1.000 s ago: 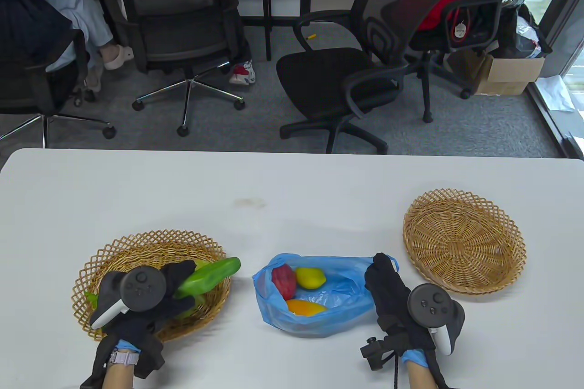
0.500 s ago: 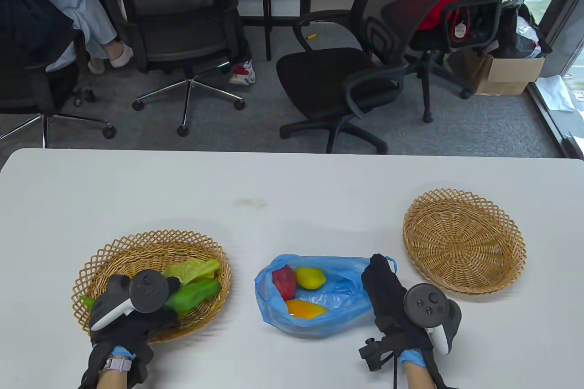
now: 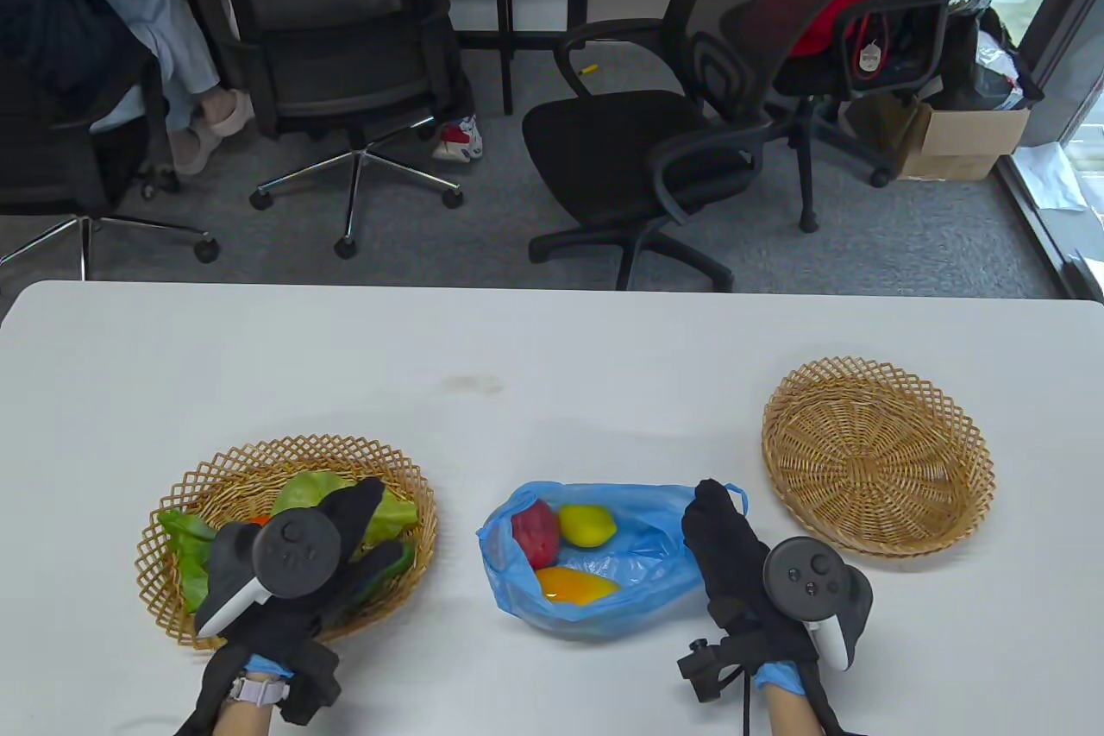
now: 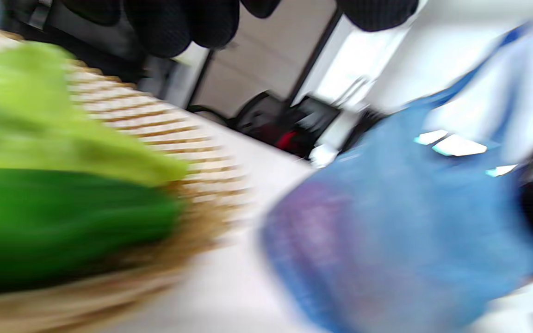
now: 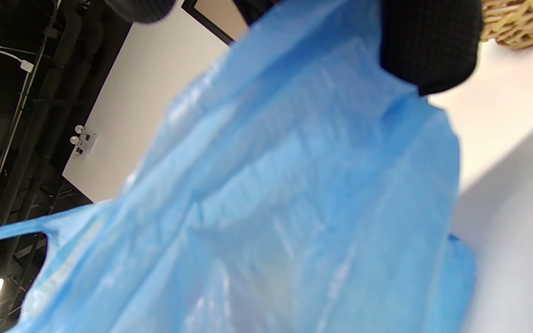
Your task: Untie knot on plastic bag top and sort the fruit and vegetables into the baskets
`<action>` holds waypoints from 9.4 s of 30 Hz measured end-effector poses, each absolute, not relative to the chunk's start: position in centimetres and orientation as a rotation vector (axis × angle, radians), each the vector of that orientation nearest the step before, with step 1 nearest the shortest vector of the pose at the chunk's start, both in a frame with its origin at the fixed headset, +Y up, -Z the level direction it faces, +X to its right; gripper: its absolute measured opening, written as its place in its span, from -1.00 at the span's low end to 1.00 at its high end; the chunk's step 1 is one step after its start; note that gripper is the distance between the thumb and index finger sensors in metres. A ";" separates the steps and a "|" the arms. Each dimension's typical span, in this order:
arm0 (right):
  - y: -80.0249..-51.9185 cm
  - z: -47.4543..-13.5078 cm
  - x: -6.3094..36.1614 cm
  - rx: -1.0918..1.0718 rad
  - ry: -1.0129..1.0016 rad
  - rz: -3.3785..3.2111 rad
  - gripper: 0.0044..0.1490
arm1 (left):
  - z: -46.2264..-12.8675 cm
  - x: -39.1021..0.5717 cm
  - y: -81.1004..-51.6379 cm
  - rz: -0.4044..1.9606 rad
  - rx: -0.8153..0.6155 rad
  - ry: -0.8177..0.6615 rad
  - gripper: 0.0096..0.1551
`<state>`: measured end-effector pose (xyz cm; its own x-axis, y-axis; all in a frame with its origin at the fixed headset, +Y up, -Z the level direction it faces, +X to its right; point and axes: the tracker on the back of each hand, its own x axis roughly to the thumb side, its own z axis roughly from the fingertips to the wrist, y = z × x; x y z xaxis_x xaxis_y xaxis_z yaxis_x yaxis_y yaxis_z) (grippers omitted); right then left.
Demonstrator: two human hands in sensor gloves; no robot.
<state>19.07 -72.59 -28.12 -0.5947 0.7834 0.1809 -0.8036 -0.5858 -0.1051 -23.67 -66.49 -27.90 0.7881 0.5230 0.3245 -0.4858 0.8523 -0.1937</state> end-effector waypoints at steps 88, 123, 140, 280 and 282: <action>-68.0 -28.5 9.0 0.818 0.106 2.542 0.20 | -28.5 -12.1 -73.1 0.270 -0.324 -0.188 -0.33; -69.4 -36.2 29.3 -0.453 0.053 2.985 0.16 | -28.8 -12.2 -73.0 0.303 -0.328 -0.212 -0.33; -73.0 -36.8 30.5 -0.539 0.248 2.768 0.09 | -28.8 -11.8 -73.1 0.309 -0.336 -0.227 -0.33; -71.8 -31.5 34.7 -0.691 -0.057 2.781 -0.05 | -28.4 -11.3 -73.8 0.269 -0.308 -0.215 -0.32; -72.1 -31.7 34.7 -0.699 -0.037 2.798 -0.06 | -28.4 -11.3 -73.8 0.269 -0.308 -0.216 -0.32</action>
